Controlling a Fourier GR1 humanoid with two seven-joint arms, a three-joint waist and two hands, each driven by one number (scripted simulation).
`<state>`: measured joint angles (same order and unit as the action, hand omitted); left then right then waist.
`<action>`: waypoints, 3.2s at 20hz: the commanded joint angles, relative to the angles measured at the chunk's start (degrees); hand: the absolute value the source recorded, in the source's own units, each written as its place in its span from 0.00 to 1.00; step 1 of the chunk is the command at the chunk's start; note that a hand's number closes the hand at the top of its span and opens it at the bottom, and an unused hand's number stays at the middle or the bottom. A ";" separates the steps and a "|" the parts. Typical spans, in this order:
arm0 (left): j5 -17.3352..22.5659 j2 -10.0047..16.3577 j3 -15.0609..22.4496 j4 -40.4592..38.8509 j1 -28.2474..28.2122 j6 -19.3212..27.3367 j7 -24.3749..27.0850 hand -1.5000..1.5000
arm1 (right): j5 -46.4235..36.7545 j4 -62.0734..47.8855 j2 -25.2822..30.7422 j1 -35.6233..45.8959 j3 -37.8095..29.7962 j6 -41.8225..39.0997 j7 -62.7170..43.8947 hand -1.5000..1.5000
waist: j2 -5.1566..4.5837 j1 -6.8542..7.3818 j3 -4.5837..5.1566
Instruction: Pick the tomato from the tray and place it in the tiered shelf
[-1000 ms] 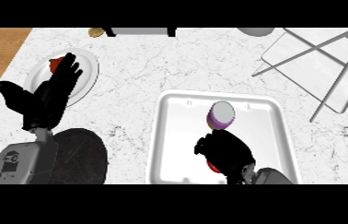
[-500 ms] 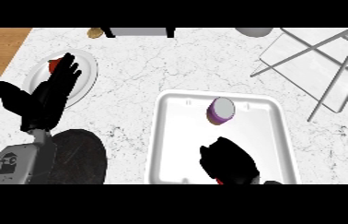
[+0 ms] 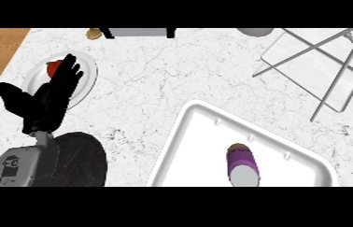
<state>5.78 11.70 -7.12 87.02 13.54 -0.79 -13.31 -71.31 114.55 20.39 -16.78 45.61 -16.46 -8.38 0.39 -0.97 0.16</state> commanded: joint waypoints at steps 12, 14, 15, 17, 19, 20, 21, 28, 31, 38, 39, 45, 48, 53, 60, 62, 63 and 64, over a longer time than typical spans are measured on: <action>-0.28 0.37 0.00 0.89 -0.60 -0.44 0.11 0.50 | 15.79 35.85 -7.87 -11.34 -3.48 4.12 -4.59 1.00 | -0.33 0.30 -0.10; -0.06 0.87 -0.30 0.24 0.34 -0.82 -0.05 0.50 | 16.10 36.99 -9.21 -10.94 -5.21 4.25 -4.98 1.00 | -0.46 -0.04 -0.10; -0.58 -0.93 -0.11 -0.55 -0.34 0.67 1.60 0.50 | 16.84 36.75 -10.19 -10.23 -6.04 2.79 -5.97 1.00 | -0.68 0.30 -0.05; 0.33 0.67 -0.53 0.28 -0.07 -0.86 -0.01 0.50 | 16.22 37.67 -12.22 -9.70 -6.80 2.13 -7.70 1.00 | -0.53 0.47 -0.04; 1.41 1.57 -1.79 0.30 1.24 -1.08 -1.09 0.50 | 15.79 38.34 -13.72 -7.34 -9.75 1.10 -8.82 1.00 | -0.52 0.59 -0.03; 0.62 1.13 -1.32 0.08 0.02 -0.95 0.50 0.50 | 14.88 38.11 -14.85 -4.27 -12.29 0.14 -9.98 1.00 | -0.71 1.12 0.03; -0.86 -0.41 0.68 1.22 -0.03 0.30 -0.13 0.50 | 15.66 37.92 -15.06 -2.86 -15.42 -0.23 -10.04 1.00 | -0.66 1.00 -0.07; 0.62 0.99 -1.03 0.08 1.01 -1.03 0.09 0.50 | 20.37 35.33 -19.66 8.91 -29.74 -8.23 -14.40 1.00 | -0.78 1.02 -0.06; -0.44 -0.66 0.49 1.39 0.24 0.52 -1.15 0.50 | 22.61 33.08 -20.13 12.91 -38.32 -11.20 -14.97 1.00 | -0.50 0.51 -0.19; -0.30 -0.34 0.16 1.92 -0.15 0.50 -1.69 0.50 | 31.77 21.83 -20.39 26.09 -56.24 -13.28 -15.28 1.00 | -0.36 0.43 -0.40; -0.42 0.28 -0.19 1.24 -0.10 -0.04 -0.57 0.50 | 31.95 19.69 -20.39 30.48 -58.86 -14.04 -16.61 1.00 | -0.46 0.69 -0.28; -0.85 -0.40 0.38 1.75 -1.07 0.35 -0.70 0.50 | 47.50 5.62 -8.41 40.63 -80.73 -19.03 -13.23 1.00 | -0.24 0.19 -0.28; -0.27 -0.86 0.56 0.70 -1.38 -0.61 0.41 0.50 | 53.17 -6.97 0.36 44.61 -87.89 -20.08 -8.66 1.00 | -0.49 0.82 -0.24; -0.06 0.18 0.17 3.39 0.11 -0.43 -2.60 0.50 | 54.43 -22.65 10.90 44.32 -90.95 -21.53 1.32 1.00 | -0.47 1.34 -0.22; -0.62 -0.03 -0.21 0.84 1.84 -0.66 -1.59 0.50 | 52.54 -34.75 16.44 45.59 -85.44 -16.79 8.95 1.00 | -0.43 1.22 -0.17; -0.61 -1.23 0.32 -3.35 3.49 -0.91 -0.10 0.50 | 51.02 -41.70 19.18 47.11 -85.73 -14.68 12.08 1.00 | -0.54 1.28 -0.18; -1.95 -2.22 0.29 -2.20 3.09 1.68 0.24 0.50 | 50.30 -44.61 19.48 48.40 -84.17 -13.59 13.52 1.00 | -0.55 1.45 -0.18; -0.90 -0.54 -0.07 -0.62 0.60 -0.80 0.52 0.50 | 50.43 -40.98 18.07 46.40 -88.76 -12.86 4.09 1.00 | -0.43 1.32 -0.17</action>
<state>4.65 10.68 -7.01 85.44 15.22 -0.99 -12.73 -19.52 77.17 37.59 29.96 -41.42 -32.49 -0.60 -0.12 0.32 -0.01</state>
